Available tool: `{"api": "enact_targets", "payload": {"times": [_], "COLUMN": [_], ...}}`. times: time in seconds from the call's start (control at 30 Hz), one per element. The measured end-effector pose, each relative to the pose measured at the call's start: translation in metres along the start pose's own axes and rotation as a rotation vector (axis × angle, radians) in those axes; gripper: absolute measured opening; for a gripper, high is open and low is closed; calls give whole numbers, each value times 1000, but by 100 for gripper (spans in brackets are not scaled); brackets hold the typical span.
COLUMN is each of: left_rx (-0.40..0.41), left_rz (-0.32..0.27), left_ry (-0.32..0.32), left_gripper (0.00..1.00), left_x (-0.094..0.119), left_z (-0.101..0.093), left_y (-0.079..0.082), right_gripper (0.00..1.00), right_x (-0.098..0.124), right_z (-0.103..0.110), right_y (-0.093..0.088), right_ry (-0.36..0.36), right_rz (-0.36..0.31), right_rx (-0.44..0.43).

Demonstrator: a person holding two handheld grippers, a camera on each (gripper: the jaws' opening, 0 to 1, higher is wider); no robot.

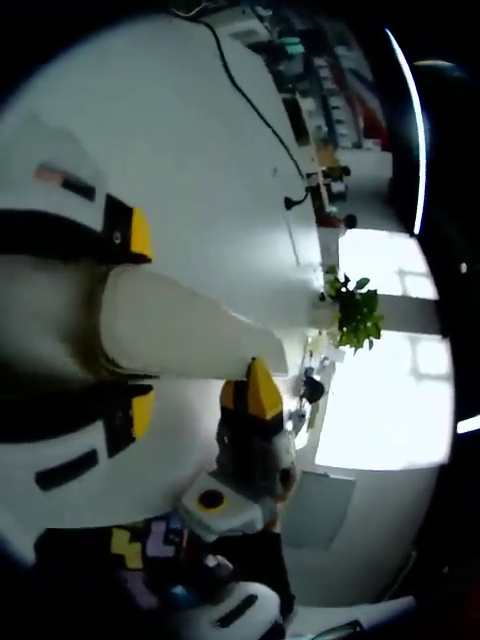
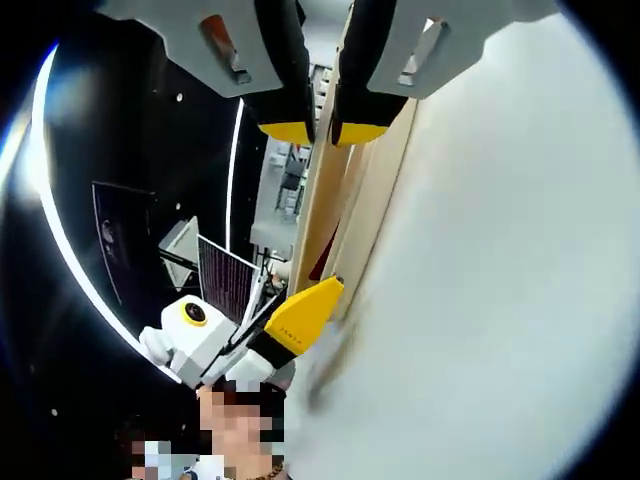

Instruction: Arrange the utensils inside the cutlery case until each visible utensil rests in its matching compartment.

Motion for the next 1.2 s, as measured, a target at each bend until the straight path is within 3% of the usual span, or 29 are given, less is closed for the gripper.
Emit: {"api": "enact_targets", "payload": {"times": [0.13,0.37,0.57,0.87,1.07,1.13,1.2], "left_rx": [-52,-67,-76,-87,-95,-95,-97], "left_rz": [42,44,38,37,33,31,31], "left_ry": [19,22,21,25,23,22,21], "left_gripper": [49,47,47,47,46,46,46], "left_x": [-3,-3,-5,-7,-7,-7,-7], "left_z": [-2,-2,-3,-3,-2,-2,-2], "left_y": [-2,-1,-1,0,1,1,1], "right_gripper": [6,7,7,8,8,8,8], "right_x": [0,5,9,20,25,25,22], "right_z": [2,5,2,-10,-36,-45,-52], "right_y": [-1,-7,-15,-30,-51,-60,-70], "right_ry": [6,41,122,253,304,374,507], "right_rz": [-6,-28,-119,-164,-166,-150,-107], "right_rx": [-14,12,25,-202,-377,-442,-533]}}
Point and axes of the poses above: the point that each gripper's makers call its tool centre point, and the gripper's own axes: x roughly backward along the fingers, z roughly to its left, y roughly out of its top, the point moved 8 cm from there along x, roughly backward along the fingers, and after that the axes turned 12 degrees about -y, right-handed, at the moved point
